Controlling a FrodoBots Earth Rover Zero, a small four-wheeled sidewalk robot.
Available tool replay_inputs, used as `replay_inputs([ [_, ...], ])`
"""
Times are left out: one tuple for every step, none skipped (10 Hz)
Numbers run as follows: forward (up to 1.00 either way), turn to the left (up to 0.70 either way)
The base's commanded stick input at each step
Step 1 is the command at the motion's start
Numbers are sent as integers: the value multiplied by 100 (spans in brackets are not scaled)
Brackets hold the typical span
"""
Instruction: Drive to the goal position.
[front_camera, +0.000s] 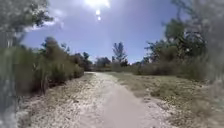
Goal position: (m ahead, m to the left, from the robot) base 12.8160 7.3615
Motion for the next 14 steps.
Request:
replay_inputs([
  [70,0],
  [70,0],
  [70,0],
  [70,0],
  [70,0],
  [70,0],
  [70,0],
  [70,0],
  [70,0],
  [70,0],
  [70,0],
  [70,0],
  [70,0],
  [70,0],
])
